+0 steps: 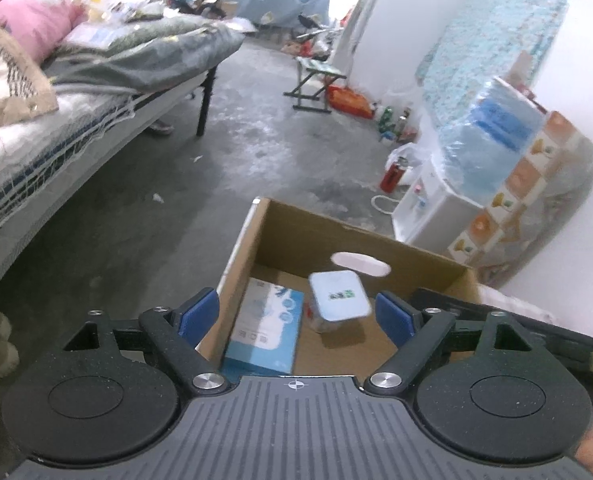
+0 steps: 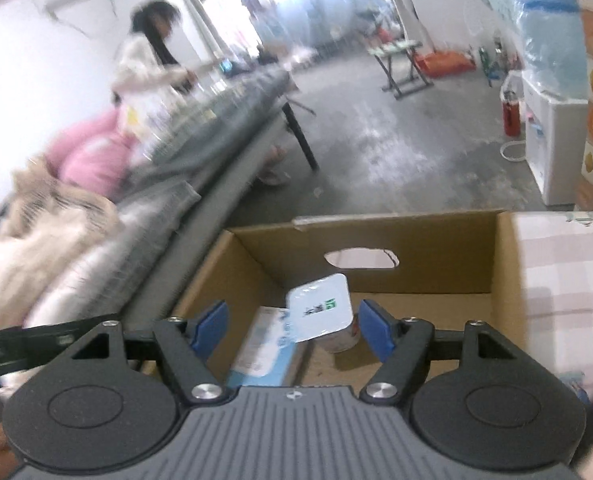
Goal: Organize soft objects
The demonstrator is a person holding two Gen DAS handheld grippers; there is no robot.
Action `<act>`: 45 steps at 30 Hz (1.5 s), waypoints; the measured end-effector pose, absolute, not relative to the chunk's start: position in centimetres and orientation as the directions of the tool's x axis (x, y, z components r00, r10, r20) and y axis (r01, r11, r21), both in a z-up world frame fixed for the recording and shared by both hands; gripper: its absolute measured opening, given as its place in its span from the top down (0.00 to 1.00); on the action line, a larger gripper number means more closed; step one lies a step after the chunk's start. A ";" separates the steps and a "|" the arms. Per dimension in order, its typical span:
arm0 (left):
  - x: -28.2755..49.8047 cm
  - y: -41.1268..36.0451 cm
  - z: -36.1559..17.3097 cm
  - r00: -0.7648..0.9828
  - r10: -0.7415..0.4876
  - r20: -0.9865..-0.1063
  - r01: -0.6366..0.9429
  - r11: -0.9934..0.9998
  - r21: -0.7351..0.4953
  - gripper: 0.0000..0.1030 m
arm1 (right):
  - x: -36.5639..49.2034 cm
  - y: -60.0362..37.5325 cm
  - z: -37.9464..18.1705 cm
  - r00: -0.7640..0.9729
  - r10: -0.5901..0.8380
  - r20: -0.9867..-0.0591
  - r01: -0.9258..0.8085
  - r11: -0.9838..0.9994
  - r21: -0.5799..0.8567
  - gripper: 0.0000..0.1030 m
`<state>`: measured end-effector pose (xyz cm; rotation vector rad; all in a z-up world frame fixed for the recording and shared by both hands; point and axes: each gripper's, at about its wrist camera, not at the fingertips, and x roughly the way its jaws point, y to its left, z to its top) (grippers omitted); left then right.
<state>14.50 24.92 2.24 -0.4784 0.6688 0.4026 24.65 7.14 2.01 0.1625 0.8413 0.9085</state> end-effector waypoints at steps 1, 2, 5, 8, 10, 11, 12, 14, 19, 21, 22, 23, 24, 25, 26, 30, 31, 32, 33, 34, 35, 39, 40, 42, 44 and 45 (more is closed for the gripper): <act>14.0 24.3 2.7 0.723 0.195 -0.662 -0.484 0.828 -0.284 0.14 | 24.0 5.8 2.7 0.329 0.762 -0.558 -0.634 0.616 0.467 0.45; 13.6 23.7 3.1 0.728 0.192 -0.658 -0.472 0.836 -0.279 0.13 | 23.2 4.1 3.3 0.331 0.773 -0.540 -0.636 0.606 0.478 0.43; 12.2 21.4 4.3 0.751 0.168 -0.639 -0.417 0.870 -0.262 0.09 | 20.3 -1.5 4.4 0.335 0.809 -0.483 -0.642 0.572 0.511 0.43; 10.7 18.4 4.8 0.766 0.115 -0.633 -0.348 0.902 -0.256 0.08 | 17.0 -8.2 4.5 0.364 0.830 -0.423 -0.632 0.553 0.543 0.43; 9.9 16.1 4.7 0.767 0.054 -0.639 -0.286 0.920 -0.266 0.06 | 15.2 -12.5 4.0 0.402 0.828 -0.391 -0.611 0.561 0.558 0.43; 9.6 14.9 4.6 0.766 0.022 -0.642 -0.252 0.929 -0.269 0.06 | 14.2 -14.5 3.7 0.423 0.823 -0.379 -0.599 0.568 0.565 0.43; 9.3 13.6 4.3 0.766 -0.013 -0.643 -0.216 0.937 -0.275 0.06 | 13.1 -16.7 3.1 0.448 0.814 -0.371 -0.579 0.580 0.572 0.42; 8.9 11.2 3.7 0.763 -0.073 -0.643 -0.155 0.944 -0.291 0.05 | 11.3 -20.3 2.2 0.490 0.795 -0.359 -0.540 0.600 0.590 0.41; 8.8 5.3 2.2 0.751 -0.150 -0.644 -0.044 0.961 -0.275 0.04 | 7.3 -27.4 -1.7 0.627 0.689 -0.363 -0.410 0.688 0.599 0.41; 8.7 2.9 1.6 0.748 -0.161 -0.644 -0.009 0.967 -0.253 0.04 | 6.6 -29.4 -3.2 0.657 0.652 -0.378 -0.359 0.712 0.604 0.41; 8.9 1.6 1.1 0.744 -0.172 -0.645 0.015 0.971 -0.241 0.04 | 6.4 -30.4 -3.9 0.666 0.642 -0.380 -0.343 0.716 0.608 0.41; 9.0 0.4 0.7 0.737 -0.181 -0.651 0.038 0.973 -0.228 0.04 | 6.4 -31.1 -4.5 0.676 0.631 -0.380 -0.328 0.720 0.611 0.41; 9.2 -0.9 0.3 0.730 -0.190 -0.656 0.064 0.975 -0.212 0.04 | 6.5 -31.8 -5.1 0.687 0.618 -0.382 -0.312 0.726 0.613 0.41; 9.5 -2.3 -0.2 0.726 -0.195 -0.660 0.091 0.978 -0.189 0.04 | 6.5 -32.5 -5.7 0.696 0.607 -0.384 -0.298 0.730 0.615 0.41; 9.7 -3.5 -0.6 0.723 -0.191 -0.663 0.106 0.980 -0.166 0.04 | 6.7 -33.1 -6.2 0.703 0.599 -0.384 -0.283 0.731 0.621 0.41; 10.7 -8.1 -2.7 0.721 -0.153 -0.675 0.160 0.986 -0.052 0.04 | 7.8 -35.3 -8.3 0.696 0.616 -0.370 -0.253 0.692 0.676 0.47; 11.1 -9.2 -3.3 0.721 -0.143 -0.678 0.175 0.984 -0.021 0.05 | 8.1 -35.5 -8.7 0.690 0.621 -0.371 -0.249 0.685 0.684 0.48; 11.2 -10.0 -3.7 0.722 -0.138 -0.678 0.188 0.982 0.001 0.06 | 8.5 -35.7 -9.0 0.686 0.625 -0.372 -0.247 0.681 0.690 0.52; 11.6 -10.8 -4.3 0.720 -0.127 -0.682 0.195 0.980 0.023 0.07 | 9.0 -35.7 -9.4 0.683 0.628 -0.374 -0.244 0.678 0.693 0.58; 12.1 -11.5 -4.8 0.721 -0.113 -0.684 0.197 0.979 0.046 0.09 | 9.4 -35.8 -9.7 0.683 0.626 -0.377 -0.238 0.678 0.695 0.61; 12.3 -12.2 -5.2 0.724 -0.106 -0.681 0.202 0.978 0.062 0.10 | 9.9 -35.9 -9.9 0.682 0.625 -0.380 -0.232 0.678 0.697 0.68; 13.9 -14.0 -6.2 0.732 -0.117 -0.671 0.216 0.974 0.066 0.18 | 11.3 -37.0 -9.8 0.702 0.595 -0.391 -0.217 0.701 0.679 0.74; 14.4 -14.4 -6.3 0.738 -0.127 -0.663 0.220 0.974 0.058 0.20 | 11.6 -37.1 -9.4 0.713 0.578 -0.396 -0.219 0.721 0.658 0.74; 15.4 -15.2 -6.6 0.750 -0.140 -0.647 0.224 0.973 0.049 0.21 | 12.2 -37.0 -8.4 0.740 0.537 -0.406 -0.229 0.768 0.598 0.74; 16.5 -15.9 -6.8 0.762 -0.152 -0.630 0.230 0.972 0.043 0.23 | 13.0 -37.0 -7.4 0.762 0.500 -0.411 -0.241 0.809 0.537 0.72; 17.2 -16.2 -7.0 0.763 -0.157 -0.627 0.234 0.971 0.040 0.27 | 13.3 -37.0 -6.9 0.775 0.479 -0.413 -0.243 0.828 0.505 0.69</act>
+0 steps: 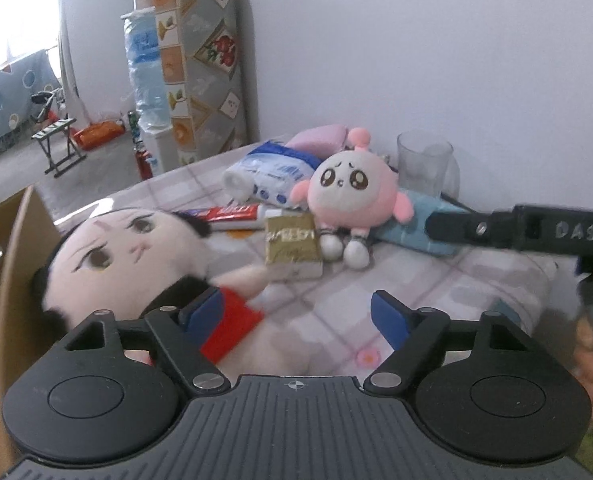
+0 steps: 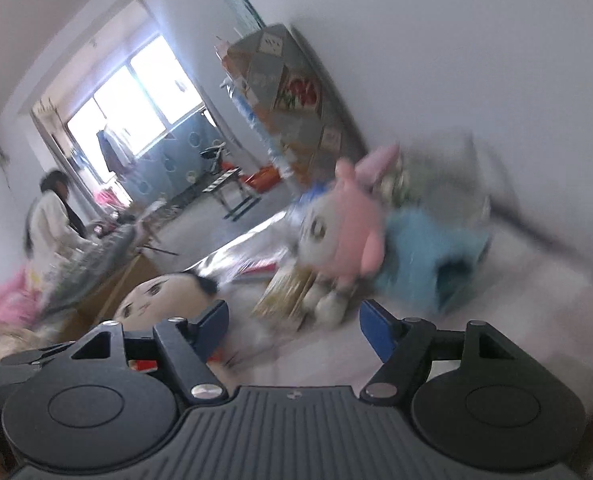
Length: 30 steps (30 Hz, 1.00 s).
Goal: Organize soft objects
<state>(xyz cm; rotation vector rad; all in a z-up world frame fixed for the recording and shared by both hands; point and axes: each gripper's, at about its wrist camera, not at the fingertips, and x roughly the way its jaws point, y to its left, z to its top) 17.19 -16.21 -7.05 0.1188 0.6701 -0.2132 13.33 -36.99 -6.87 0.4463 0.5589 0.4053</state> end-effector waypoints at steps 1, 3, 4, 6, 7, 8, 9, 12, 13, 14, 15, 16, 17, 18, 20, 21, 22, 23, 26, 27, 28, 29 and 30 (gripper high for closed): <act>17.8 -16.4 -7.2 0.762 -0.158 -0.628 0.232 0.972 0.037 0.28 | 13.8 -37.0 -6.4 0.787 0.459 -0.413 -0.244 0.845 0.475 0.66; 19.1 -16.8 -7.7 0.755 -0.166 -0.634 0.233 0.972 0.023 0.31 | 14.8 -36.8 -6.0 0.799 0.437 -0.414 -0.249 0.867 0.432 0.60; 19.7 -16.9 -8.1 0.754 -0.169 -0.635 0.232 0.973 0.017 0.34 | 15.5 -36.8 -6.0 0.805 0.423 -0.417 -0.244 0.875 0.417 0.59; 20.7 -17.0 -8.8 0.745 -0.155 -0.649 0.219 0.976 0.018 0.36 | 17.0 -36.5 -6.1 0.807 0.416 -0.419 -0.250 0.883 0.397 0.59; 21.1 -16.9 -9.2 0.740 -0.150 -0.656 0.214 0.977 0.018 0.38 | 17.8 -36.4 -6.3 0.810 0.410 -0.420 -0.250 0.888 0.386 0.59; 21.4 -16.8 -9.6 0.735 -0.143 -0.662 0.209 0.978 0.022 0.38 | 18.5 -36.2 -6.4 0.812 0.404 -0.420 -0.251 0.893 0.373 0.59; 21.6 -16.7 -9.9 0.733 -0.141 -0.666 0.210 0.977 0.024 0.39 | 19.3 -35.8 -6.5 0.815 0.402 -0.417 -0.259 0.897 0.360 0.59; 21.6 -16.6 -10.0 0.733 -0.145 -0.665 0.224 0.974 0.035 0.39 | 21.7 -34.4 -6.8 0.817 0.395 -0.420 -0.275 0.907 0.318 0.59; 21.5 -16.6 -10.0 0.733 -0.144 -0.665 0.227 0.973 0.039 0.39 | 22.3 -34.1 -6.9 0.819 0.388 -0.424 -0.274 0.912 0.306 0.59; 21.5 -16.6 -10.0 0.732 -0.145 -0.665 0.231 0.972 0.041 0.39 | 23.0 -33.6 -6.9 0.820 0.378 -0.429 -0.271 0.917 0.292 0.59; 21.5 -16.5 -10.1 0.731 -0.146 -0.666 0.233 0.972 0.043 0.39 | 23.6 -33.2 -7.0 0.821 0.375 -0.431 -0.275 0.921 0.276 0.59; 21.4 -16.4 -10.1 0.730 -0.148 -0.667 0.234 0.971 0.041 0.39 | 24.0 -32.8 -7.1 0.821 0.366 -0.438 -0.275 0.926 0.259 0.59; 21.5 -16.3 -10.1 0.729 -0.151 -0.668 0.234 0.972 0.035 0.39 | 24.6 -32.4 -7.2 0.821 0.353 -0.449 -0.269 0.932 0.242 0.59; 21.5 -16.2 -10.1 0.727 -0.156 -0.668 0.234 0.972 0.028 0.39 | 25.1 -32.0 -7.4 0.819 0.343 -0.460 -0.265 0.937 0.226 0.59; 21.6 -15.8 -9.9 0.724 -0.166 -0.670 0.232 0.973 0.009 0.39 | 25.7 -31.4 -7.8 0.807 0.342 -0.481 -0.270 0.939 0.214 0.59; 21.6 -15.7 -9.9 0.722 -0.171 -0.670 0.231 0.973 0.001 0.40 | 25.8 -31.1 -8.1 0.803 0.333 -0.494 -0.266 0.942 0.203 0.59; 21.6 -15.6 -9.9 0.721 -0.174 -0.671 0.231 0.973 -0.005 0.40 | 26.0 -31.0 -8.1 0.805 0.324 -0.496 -0.264 0.946 0.189 0.59; 21.6 -15.5 -9.8 0.720 -0.176 -0.671 0.230 0.973 -0.009 0.40 | 25.8 -30.9 -8.2 0.810 0.313 -0.496 -0.262 0.950 0.173 0.59; 21.7 -15.4 -9.8 0.719 -0.178 -0.672 0.227 0.974 -0.015 0.40 | 25.7 -31.1 -8.2 0.816 0.291 -0.500 -0.250 0.957 0.148 0.59; 21.8 -15.4 -9.8 0.718 -0.179 -0.672 0.226 0.974 -0.017 0.40 | 25.6 -31.4 -8.2 0.813 0.298 -0.499 -0.255 0.955 0.155 0.59; 21.8 -15.5 -9.7 0.718 -0.179 -0.672 0.225 0.974 -0.019 0.40 | 25.4 -31.6 -8.1 0.813 0.299 -0.500 -0.256 0.954 0.154 0.59; 21.7 -15.5 -9.7 0.718 -0.180 -0.672 0.224 0.974 -0.021 0.40 | 25.1 -31.7 -8.1 0.814 0.299 -0.498 -0.258 0.954 0.152 0.59; 21.7 -15.4 -9.7 0.718 -0.181 -0.672 0.223 0.975 -0.024 0.39 | 24.9 -31.8 -8.0 0.815 0.300 -0.495 -0.257 0.954 0.155 0.59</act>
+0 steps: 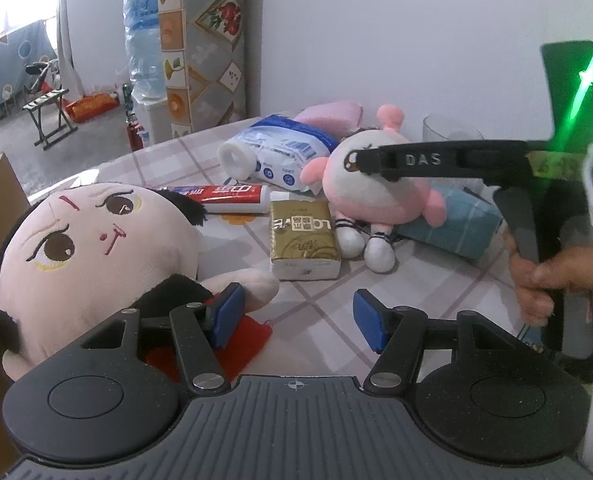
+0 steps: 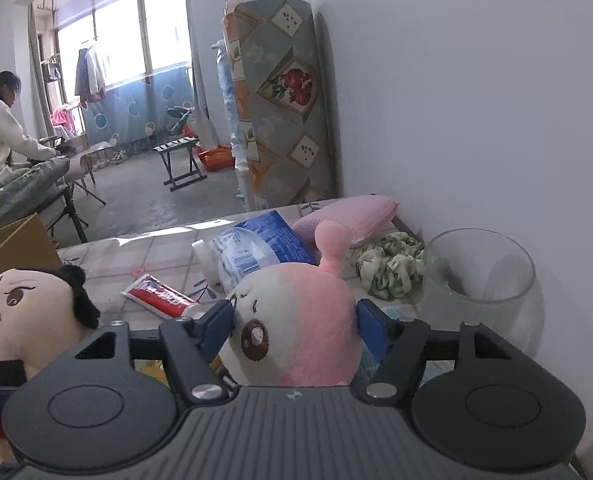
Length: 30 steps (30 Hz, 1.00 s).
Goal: Organize soft objects
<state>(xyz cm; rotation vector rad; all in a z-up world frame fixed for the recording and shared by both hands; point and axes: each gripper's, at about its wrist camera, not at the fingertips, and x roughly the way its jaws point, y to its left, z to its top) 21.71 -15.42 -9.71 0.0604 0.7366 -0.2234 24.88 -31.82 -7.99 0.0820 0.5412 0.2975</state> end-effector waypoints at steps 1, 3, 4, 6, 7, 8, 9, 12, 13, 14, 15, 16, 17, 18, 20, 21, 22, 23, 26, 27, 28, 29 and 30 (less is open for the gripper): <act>21.7 -15.4 -9.6 0.719 -0.184 -0.671 0.222 0.975 -0.029 0.38 | 24.6 -32.0 -7.9 0.817 0.304 -0.490 -0.258 0.953 0.161 0.59; 21.7 -15.2 -9.5 0.719 -0.191 -0.669 0.221 0.974 -0.041 0.37 | 24.1 -32.4 -7.5 0.823 0.310 -0.477 -0.256 0.950 0.177 0.60; 21.7 -15.2 -9.4 0.718 -0.196 -0.668 0.223 0.974 -0.046 0.37 | 23.7 -32.6 -7.2 0.827 0.311 -0.469 -0.253 0.950 0.185 0.60; 21.6 -15.1 -9.4 0.719 -0.200 -0.666 0.228 0.973 -0.046 0.37 | 22.9 -33.2 -6.7 0.832 0.317 -0.455 -0.253 0.947 0.197 0.59; 21.5 -15.1 -9.4 0.720 -0.199 -0.665 0.229 0.973 -0.043 0.36 | 22.5 -33.4 -6.4 0.835 0.316 -0.450 -0.249 0.947 0.202 0.60; 21.3 -15.0 -9.3 0.721 -0.198 -0.664 0.229 0.973 -0.041 0.36 | 22.1 -33.6 -6.2 0.838 0.317 -0.445 -0.247 0.946 0.208 0.59; 21.1 -15.0 -9.2 0.724 -0.197 -0.661 0.228 0.973 -0.040 0.34 | 21.7 -33.8 -6.0 0.840 0.319 -0.439 -0.246 0.945 0.216 0.60; 20.1 -15.0 -8.7 0.737 -0.196 -0.647 0.230 0.973 -0.032 0.29 | 20.1 -34.7 -5.1 0.845 0.335 -0.416 -0.246 0.936 0.253 0.60; 19.8 -15.0 -8.5 0.742 -0.194 -0.642 0.230 0.973 -0.028 0.28 | 19.5 -35.1 -4.8 0.846 0.343 -0.408 -0.249 0.931 0.267 0.59; 19.5 -15.0 -8.3 0.746 -0.195 -0.636 0.233 0.972 -0.024 0.27 | 18.9 -35.5 -4.6 0.847 0.352 -0.399 -0.251 0.925 0.284 0.60; 19.1 -14.9 -8.0 0.750 -0.198 -0.631 0.236 0.971 -0.024 0.26 | 18.2 -35.9 -4.3 0.846 0.363 -0.391 -0.254 0.918 0.304 0.60; 18.8 -14.8 -7.7 0.752 -0.202 -0.627 0.238 0.971 -0.027 0.25 | 17.6 -36.2 -4.0 0.841 0.383 -0.382 -0.264 0.907 0.328 0.60; 18.6 -14.7 -7.5 0.753 -0.207 -0.625 0.239 0.970 -0.032 0.24 | 17.1 -36.5 -3.9 0.837 0.398 -0.375 -0.272 0.898 0.346 0.59; 18.3 -14.5 -7.2 0.753 -0.214 -0.622 0.242 0.969 -0.041 0.22 | 16.6 -36.8 -3.7 0.831 0.418 -0.368 -0.282 0.885 0.370 0.60; 17.6 -14.0 -6.7 0.748 -0.239 -0.619 0.253 0.965 -0.067 0.20 | 15.6 -37.3 -3.4 0.809 0.468 -0.356 -0.308 0.853 0.422 0.60; 17.3 -13.7 -6.5 0.743 -0.254 -0.619 0.260 0.962 -0.082 0.19 | 15.2 -37.5 -3.4 0.793 0.497 -0.354 -0.321 0.833 0.452 0.60; 16.9 -13.5 -6.4 0.739 -0.268 -0.619 0.269 0.959 -0.094 0.17 | 14.9 -37.6 -3.4 0.774 0.527 -0.352 -0.334 0.811 0.480 0.60; 16.5 -13.2 -6.2 0.735 -0.279 -0.618 0.277 0.956 -0.101 0.15 | 14.7 -37.8 -3.5 0.752 0.557 -0.351 -0.345 0.788 0.510 0.60; 15.3 -12.6 -6.1 0.716 -0.318 -0.621 0.307 0.943 -0.129 0.10 | 14.6 -37.6 -4.7 0.673 0.645 -0.361 -0.360 0.712 0.603 0.60; 15.0 -12.4 -6.1 0.706 -0.338 -0.622 0.320 0.936 -0.145 0.07 | 14.6 -37.5 -5.2 0.651 0.666 -0.364 -0.358 0.693 0.626 0.60; 14.8 -12.3 -6.2 0.695 -0.354 -0.625 0.332 0.930 -0.158 0.06 | 14.8 -37.3 -5.9 0.626 0.686 -0.371 -0.354 0.674 0.649 0.60; 14.5 -12.2 -6.3 0.681 -0.372 -0.630 0.345 0.923 -0.172 0.06 | 14.8 -37.2 -6.5 0.606 0.700 -0.378 -0.348 0.661 0.665 0.62; 14.3 -12.3 -6.5 0.667 -0.388 -0.636 0.359 0.915 -0.182 0.05 | 15.1 -36.9 -7.1 0.585 0.713 -0.387 -0.341 0.649 0.680 0.67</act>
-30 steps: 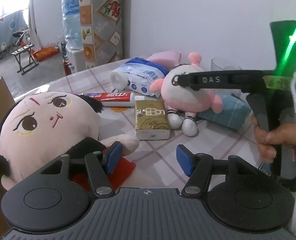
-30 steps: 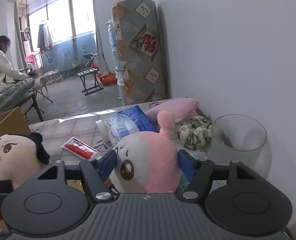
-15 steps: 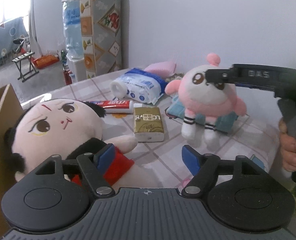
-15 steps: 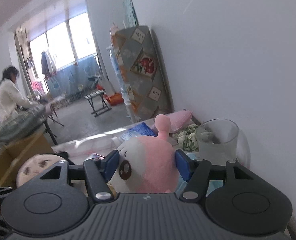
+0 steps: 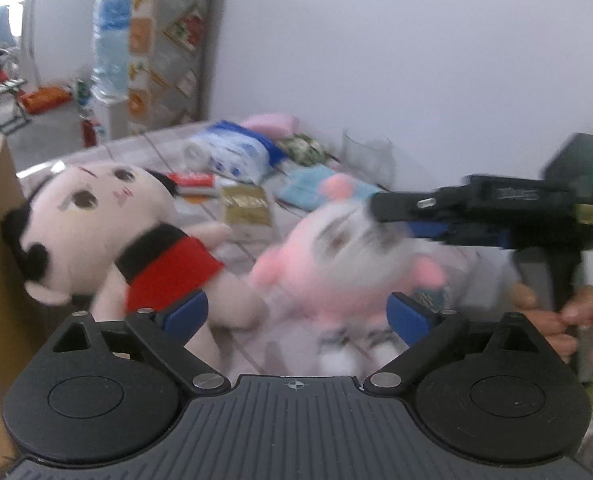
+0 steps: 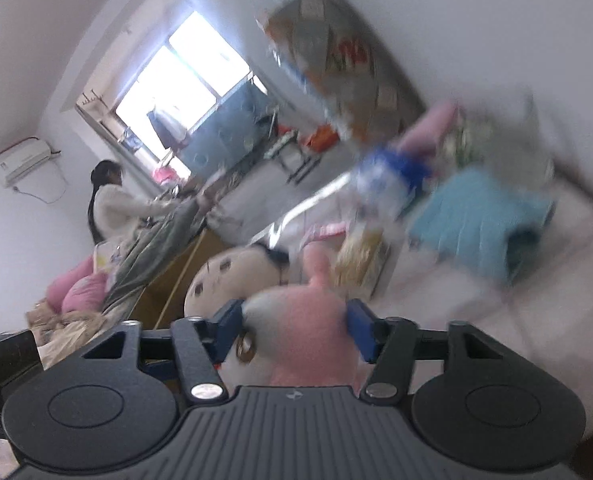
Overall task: Organize soft objects
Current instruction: 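Grasp the round pink-and-white plush with the left tool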
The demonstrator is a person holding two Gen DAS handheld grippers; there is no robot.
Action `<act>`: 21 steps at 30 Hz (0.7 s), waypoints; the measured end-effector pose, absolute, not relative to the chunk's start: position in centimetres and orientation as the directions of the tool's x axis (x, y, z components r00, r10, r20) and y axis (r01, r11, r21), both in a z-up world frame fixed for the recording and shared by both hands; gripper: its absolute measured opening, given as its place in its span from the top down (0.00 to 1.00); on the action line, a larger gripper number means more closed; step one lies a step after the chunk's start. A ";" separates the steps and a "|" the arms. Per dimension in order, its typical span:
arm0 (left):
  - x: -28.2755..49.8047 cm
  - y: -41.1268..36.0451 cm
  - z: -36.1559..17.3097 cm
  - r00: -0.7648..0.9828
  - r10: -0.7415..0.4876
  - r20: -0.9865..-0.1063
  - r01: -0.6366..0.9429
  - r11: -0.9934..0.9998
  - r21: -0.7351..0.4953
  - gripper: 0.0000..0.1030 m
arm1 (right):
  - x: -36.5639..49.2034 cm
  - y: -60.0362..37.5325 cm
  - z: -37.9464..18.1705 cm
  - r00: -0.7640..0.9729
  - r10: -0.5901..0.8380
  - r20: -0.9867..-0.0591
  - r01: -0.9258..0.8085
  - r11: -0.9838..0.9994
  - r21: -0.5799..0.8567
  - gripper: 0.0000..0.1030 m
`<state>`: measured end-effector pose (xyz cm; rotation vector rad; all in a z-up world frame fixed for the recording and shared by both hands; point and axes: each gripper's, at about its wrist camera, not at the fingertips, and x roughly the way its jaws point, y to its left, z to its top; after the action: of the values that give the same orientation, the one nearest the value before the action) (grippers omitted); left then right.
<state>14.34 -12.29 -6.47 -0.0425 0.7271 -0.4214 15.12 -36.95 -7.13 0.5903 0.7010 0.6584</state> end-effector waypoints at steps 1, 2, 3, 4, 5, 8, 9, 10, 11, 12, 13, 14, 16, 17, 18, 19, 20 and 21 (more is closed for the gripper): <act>14.3 -12.5 -6.7 0.653 -0.398 -0.644 0.374 0.909 -0.183 0.05 | 15.5 -36.7 -7.8 0.560 0.728 -0.395 -0.331 0.634 0.699 0.67; 14.1 -12.8 -7.0 0.646 -0.396 -0.652 0.382 0.908 -0.173 0.05 | 15.7 -36.4 -8.5 0.543 0.737 -0.403 -0.318 0.624 0.714 0.67; 14.0 -13.2 -7.3 0.641 -0.389 -0.662 0.388 0.908 -0.158 0.05 | 16.0 -36.1 -9.1 0.531 0.736 -0.420 -0.303 0.628 0.717 0.67; 14.0 -13.7 -7.7 0.635 -0.380 -0.672 0.394 0.908 -0.142 0.05 | 15.8 -36.0 -9.5 0.533 0.727 -0.433 -0.298 0.640 0.708 0.67; 14.0 -14.1 -8.0 0.631 -0.370 -0.682 0.396 0.909 -0.127 0.05 | 15.9 -35.8 -9.8 0.536 0.716 -0.446 -0.295 0.654 0.696 0.67; 13.9 -15.1 -9.0 0.612 -0.356 -0.706 0.399 0.910 -0.112 0.05 | 15.7 -35.8 -10.1 0.537 0.720 -0.440 -0.287 0.646 0.707 0.66; 13.9 -15.4 -9.2 0.604 -0.360 -0.711 0.404 0.907 -0.116 0.05 | 15.8 -35.8 -10.2 0.538 0.719 -0.439 -0.283 0.645 0.710 0.66; 13.9 -15.6 -9.4 0.597 -0.367 -0.714 0.411 0.904 -0.120 0.05 | 15.7 -36.1 -10.3 0.539 0.719 -0.438 -0.280 0.644 0.712 0.66; 13.9 -15.9 -9.6 0.591 -0.370 -0.717 0.415 0.901 -0.123 0.05 | 15.6 -36.3 -10.4 0.540 0.719 -0.437 -0.275 0.642 0.716 0.67; 13.9 -16.2 -9.7 0.587 -0.367 -0.721 0.416 0.902 -0.121 0.05 | 15.7 -36.5 -10.7 0.539 0.721 -0.435 -0.266 0.636 0.724 0.66; 14.1 -16.5 -9.9 0.586 -0.361 -0.725 0.412 0.903 -0.117 0.05 | 15.5 -36.7 -11.0 0.534 0.730 -0.427 -0.258 0.621 0.740 0.66; 14.2 -16.8 -10.0 0.588 -0.353 -0.728 0.406 0.907 -0.112 0.05 | 15.6 -37.1 -11.2 0.530 0.738 -0.418 -0.251 0.607 0.754 0.66; 14.9 -17.4 -10.4 0.588 -0.331 -0.738 0.390 0.915 -0.100 0.06 | 15.8 -37.4 -11.7 0.528 0.745 -0.407 -0.235 0.589 0.773 0.66; 15.1 -17.6 -10.6 0.585 -0.322 -0.744 0.383 0.919 -0.095 0.06 | 15.8 -37.5 -11.9 0.523 0.752 -0.401 -0.232 0.578 0.782 0.66; 15.4 -17.8 -10.8 0.582 -0.308 -0.752 0.371 0.924 -0.090 0.07 | 15.9 -37.6 -12.0 0.518 0.758 -0.397 -0.228 0.570 0.790 0.66; 15.8 -18.0 -11.1 0.580 -0.296 -0.759 0.360 0.929 -0.087 0.07 | 16.0 -37.6 -12.2 0.510 0.766 -0.392 -0.226 0.559 0.798 0.65; 16.0 -18.2 -11.2 0.580 -0.291 -0.761 0.351 0.932 -0.089 0.07 | 16.0 -37.6 -12.3 0.502 0.773 -0.388 -0.225 0.550 0.804 0.65; 16.2 -18.2 -11.4 0.579 -0.284 -0.764 0.338 0.937 -0.093 0.08 | 16.0 -37.6 -12.4 0.499 0.775 -0.387 -0.222 0.546 0.808 0.65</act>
<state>16.17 -18.24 -11.39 0.0654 0.8808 -0.3641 15.99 -37.55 -12.41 0.7681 0.8355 0.6803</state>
